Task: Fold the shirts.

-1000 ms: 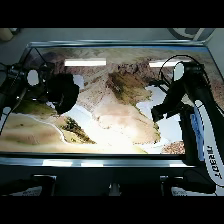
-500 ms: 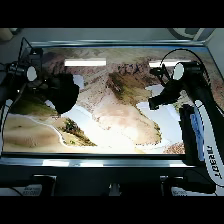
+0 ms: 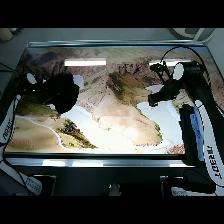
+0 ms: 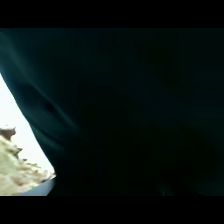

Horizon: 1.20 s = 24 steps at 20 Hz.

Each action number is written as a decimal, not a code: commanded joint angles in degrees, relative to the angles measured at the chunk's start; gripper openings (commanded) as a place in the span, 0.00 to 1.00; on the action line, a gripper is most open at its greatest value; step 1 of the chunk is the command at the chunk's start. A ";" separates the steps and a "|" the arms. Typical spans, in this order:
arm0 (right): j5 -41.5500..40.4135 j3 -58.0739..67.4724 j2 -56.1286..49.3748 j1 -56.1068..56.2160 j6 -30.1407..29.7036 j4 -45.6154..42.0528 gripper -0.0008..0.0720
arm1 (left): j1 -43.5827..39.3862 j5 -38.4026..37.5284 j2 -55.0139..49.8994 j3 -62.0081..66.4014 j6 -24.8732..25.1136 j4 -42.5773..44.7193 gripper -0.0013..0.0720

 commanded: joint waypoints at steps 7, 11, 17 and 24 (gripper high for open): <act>-7.91 1.03 1.60 -0.02 -6.40 -1.20 0.93 | -2.45 7.48 12.59 4.50 19.34 -10.21 0.05; -1.86 9.16 10.51 -0.02 -7.98 -10.36 0.93 | -10.10 10.32 35.65 6.03 24.87 -10.14 0.05; 4.61 15.30 33.11 -0.02 -5.64 -12.17 0.94 | -28.13 11.04 53.22 1.11 23.37 -10.14 0.05; 23.34 14.23 39.50 -0.02 -4.74 -12.44 0.94 | -49.37 14.64 47.43 -26.49 14.58 -10.16 0.05</act>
